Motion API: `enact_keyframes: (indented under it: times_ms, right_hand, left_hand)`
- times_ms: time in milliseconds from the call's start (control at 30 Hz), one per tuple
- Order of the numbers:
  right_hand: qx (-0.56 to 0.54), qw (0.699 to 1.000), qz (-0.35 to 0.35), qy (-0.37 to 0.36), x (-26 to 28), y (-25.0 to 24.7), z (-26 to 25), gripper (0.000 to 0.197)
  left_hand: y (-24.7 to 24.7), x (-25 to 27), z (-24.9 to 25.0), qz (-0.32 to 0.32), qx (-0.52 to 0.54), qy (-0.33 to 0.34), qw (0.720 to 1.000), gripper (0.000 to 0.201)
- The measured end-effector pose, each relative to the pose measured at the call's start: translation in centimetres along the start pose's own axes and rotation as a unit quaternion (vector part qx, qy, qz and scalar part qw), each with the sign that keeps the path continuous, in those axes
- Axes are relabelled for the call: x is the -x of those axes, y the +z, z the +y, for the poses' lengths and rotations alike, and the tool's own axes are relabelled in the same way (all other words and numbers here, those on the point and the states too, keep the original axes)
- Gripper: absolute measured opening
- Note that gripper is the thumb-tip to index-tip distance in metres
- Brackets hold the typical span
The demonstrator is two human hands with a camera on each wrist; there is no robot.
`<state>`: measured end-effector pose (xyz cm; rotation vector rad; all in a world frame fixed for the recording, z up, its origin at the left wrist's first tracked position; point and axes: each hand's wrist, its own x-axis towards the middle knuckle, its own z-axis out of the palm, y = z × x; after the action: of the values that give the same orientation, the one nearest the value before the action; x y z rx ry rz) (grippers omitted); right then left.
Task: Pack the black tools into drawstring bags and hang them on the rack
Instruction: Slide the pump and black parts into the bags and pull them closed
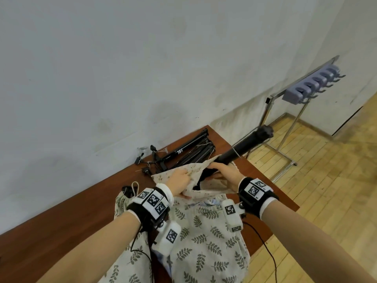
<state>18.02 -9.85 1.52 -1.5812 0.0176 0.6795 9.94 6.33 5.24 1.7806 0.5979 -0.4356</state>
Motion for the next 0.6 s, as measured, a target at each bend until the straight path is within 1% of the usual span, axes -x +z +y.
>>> enact_keyframes:
  times_ms: [33, 67, 100, 167, 200, 233, 267, 300, 367, 400, 433, 467, 533, 567, 600]
  right_hand:
    - [-0.004, 1.0, 0.016, -0.008, 0.1, -0.1, -0.2, 0.013]
    - [0.003, 0.999, 0.03, -0.014, -0.2, -0.2, 0.0, 0.017]
    - [0.033, 0.998, 0.04, -0.022, -0.2, -0.1, 0.1, 0.025]
    - [0.11, 0.992, 0.041, -0.049, -0.7, 0.0, 0.6, 0.039]
    - [0.152, 0.986, 0.036, -0.063, -0.4, 0.1, 0.5, 0.04]
    - [0.185, 0.979, 0.025, -0.076, 0.3, 0.3, -0.1, 0.036]
    - [0.214, 0.972, 0.006, -0.094, 0.5, 0.3, -0.2, 0.033]
    - [0.261, 0.96, -0.017, -0.103, 1.4, 0.3, -1.1, 0.033]
    - [0.374, 0.925, -0.031, -0.066, 1.5, 0.3, -2.1, 0.036]
    - [0.415, 0.909, -0.029, -0.04, 0.4, 0.0, -1.7, 0.03]
    - [0.468, 0.883, -0.028, -0.007, -0.5, -0.1, -1.6, 0.022]
    - [0.523, 0.852, -0.022, 0.004, -1.5, -0.6, -1.8, 0.023]
    - [0.562, 0.826, -0.006, 0.046, -2.4, -1.0, -2.4, 0.03]
    - [0.563, 0.824, 0.005, 0.07, -3.5, -1.1, -2.3, 0.035]
    - [0.573, 0.816, 0.007, 0.076, -4.9, -1.7, -1.5, 0.038]
  left_hand:
    - [0.3, 0.1, 0.2, -0.016, 0.009, 0.0, 1.0, 0.023]
    - [0.4, 0.1, 0.6, -0.021, 0.025, 0.0, 0.999, 0.024]
    - [0.6, 0.2, 1.2, -0.018, 0.058, 0.009, 0.998, 0.029]
    - [0.7, -0.1, 2.5, 0.016, 0.136, 0.022, 0.99, 0.039]
    - [0.7, -0.2, 3.3, 0.034, 0.169, 0.019, 0.985, 0.042]
    - [0.7, -0.3, 4.1, 0.051, 0.194, 0.023, 0.979, 0.04]
    - [0.4, -0.4, 4.7, 0.062, 0.207, 0.027, 0.976, 0.036]
    - [0.2, -0.3, 5.4, 0.074, 0.207, 0.033, 0.975, 0.034]
    - [-0.4, -0.4, 6.3, 0.08, 0.173, 0.043, 0.981, 0.039]
    - [-0.7, -0.4, 6.5, 0.069, 0.154, 0.059, 0.984, 0.039]
    - [-1.0, -0.4, 6.7, 0.058, 0.135, 0.079, 0.986, 0.038]
    - [-1.1, -0.3, 6.9, 0.055, 0.13, 0.094, 0.986, 0.036]
    - [-1.4, -0.1, 7.2, 0.061, 0.118, 0.112, 0.985, 0.034]
    - [-1.4, 0.1, 7.5, 0.065, 0.12, 0.117, 0.984, 0.034]
    - [-1.5, 0.2, 7.8, 0.068, 0.125, 0.118, 0.983, 0.035]
